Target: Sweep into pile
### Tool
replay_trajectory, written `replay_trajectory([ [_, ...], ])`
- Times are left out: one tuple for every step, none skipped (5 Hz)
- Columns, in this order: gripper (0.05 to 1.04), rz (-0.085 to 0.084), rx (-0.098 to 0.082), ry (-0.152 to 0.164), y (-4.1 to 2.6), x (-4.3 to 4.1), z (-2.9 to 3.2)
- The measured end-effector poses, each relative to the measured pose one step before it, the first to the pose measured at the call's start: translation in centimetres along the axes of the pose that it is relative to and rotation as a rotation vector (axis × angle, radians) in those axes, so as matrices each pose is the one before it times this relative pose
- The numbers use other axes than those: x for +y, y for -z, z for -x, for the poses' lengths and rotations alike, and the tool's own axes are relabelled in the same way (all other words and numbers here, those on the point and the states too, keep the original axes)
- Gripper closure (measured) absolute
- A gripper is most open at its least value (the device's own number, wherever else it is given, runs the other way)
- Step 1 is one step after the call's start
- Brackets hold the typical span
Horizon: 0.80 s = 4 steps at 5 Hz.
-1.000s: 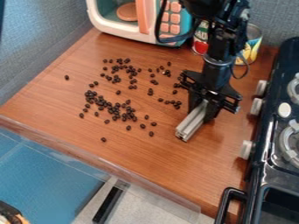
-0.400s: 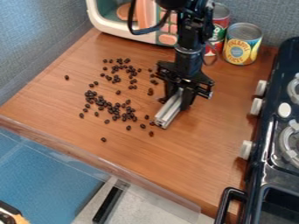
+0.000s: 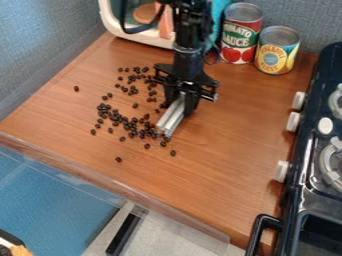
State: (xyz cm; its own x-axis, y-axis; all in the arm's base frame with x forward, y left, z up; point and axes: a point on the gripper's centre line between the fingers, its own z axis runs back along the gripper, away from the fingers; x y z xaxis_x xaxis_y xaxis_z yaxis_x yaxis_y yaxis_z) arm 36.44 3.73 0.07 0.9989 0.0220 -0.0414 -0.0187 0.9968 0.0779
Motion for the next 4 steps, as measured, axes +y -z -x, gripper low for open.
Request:
replay_trajectory([
  [0.693, 0.0021, -0.0008, -0.0487, 0.211, 1.774, 0.156],
  [0.693, 0.0033, -0.0108, -0.0535, 0.150, 1.386, 0.369],
  [0.693, 0.0022, 0.0117, -0.0598, 0.133, 1.857, 1.056],
  [0.693, -0.0131, 0.0146, -0.0885, 0.157, 3.934, 1.365],
])
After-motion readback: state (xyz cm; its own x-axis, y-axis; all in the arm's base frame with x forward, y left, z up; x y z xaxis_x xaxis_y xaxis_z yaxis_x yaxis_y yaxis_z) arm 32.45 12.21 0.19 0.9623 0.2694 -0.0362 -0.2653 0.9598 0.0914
